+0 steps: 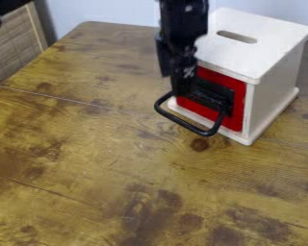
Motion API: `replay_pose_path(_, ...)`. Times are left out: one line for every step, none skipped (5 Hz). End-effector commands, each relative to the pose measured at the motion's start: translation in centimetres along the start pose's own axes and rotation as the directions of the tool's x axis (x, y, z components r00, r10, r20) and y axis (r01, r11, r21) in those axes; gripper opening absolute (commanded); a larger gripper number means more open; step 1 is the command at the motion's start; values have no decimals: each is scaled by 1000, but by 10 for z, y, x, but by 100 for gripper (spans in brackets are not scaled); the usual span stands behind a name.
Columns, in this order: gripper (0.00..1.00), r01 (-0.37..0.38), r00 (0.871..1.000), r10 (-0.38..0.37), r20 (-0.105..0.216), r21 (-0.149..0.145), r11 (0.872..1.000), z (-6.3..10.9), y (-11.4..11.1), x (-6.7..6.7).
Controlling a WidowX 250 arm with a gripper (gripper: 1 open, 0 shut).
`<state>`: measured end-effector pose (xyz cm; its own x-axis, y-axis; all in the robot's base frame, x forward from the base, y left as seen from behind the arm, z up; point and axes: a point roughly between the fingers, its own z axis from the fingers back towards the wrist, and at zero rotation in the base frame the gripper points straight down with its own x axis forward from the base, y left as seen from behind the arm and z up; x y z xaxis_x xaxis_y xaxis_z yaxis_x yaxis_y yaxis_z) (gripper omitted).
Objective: Close the drawer
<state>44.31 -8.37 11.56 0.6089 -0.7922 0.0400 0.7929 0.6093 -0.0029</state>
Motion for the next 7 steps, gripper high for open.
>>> replay_pose_path(100, 27, 990, -47, 134, 147, 989, 79, 9, -18)
replay_pose_path(100, 70, 978, -87, 188, 97, 993, 63, 20, -29)
replay_pose_path(100, 100, 980, -104, 172, 31, 994, 63, 11, -36)
replay_pose_path(100, 76, 991, -78, 106, 23, 997, 66, 14, -29)
replay_pose_path(100, 18, 997, -22, 69, 49, 999, 49, 5, -19)
replay_pose_path(100, -14, 996, 7, 83, 85, 996, 44, -4, -10)
replay_pose_path(100, 1, 993, -15, 118, 119, 993, 63, -17, -33)
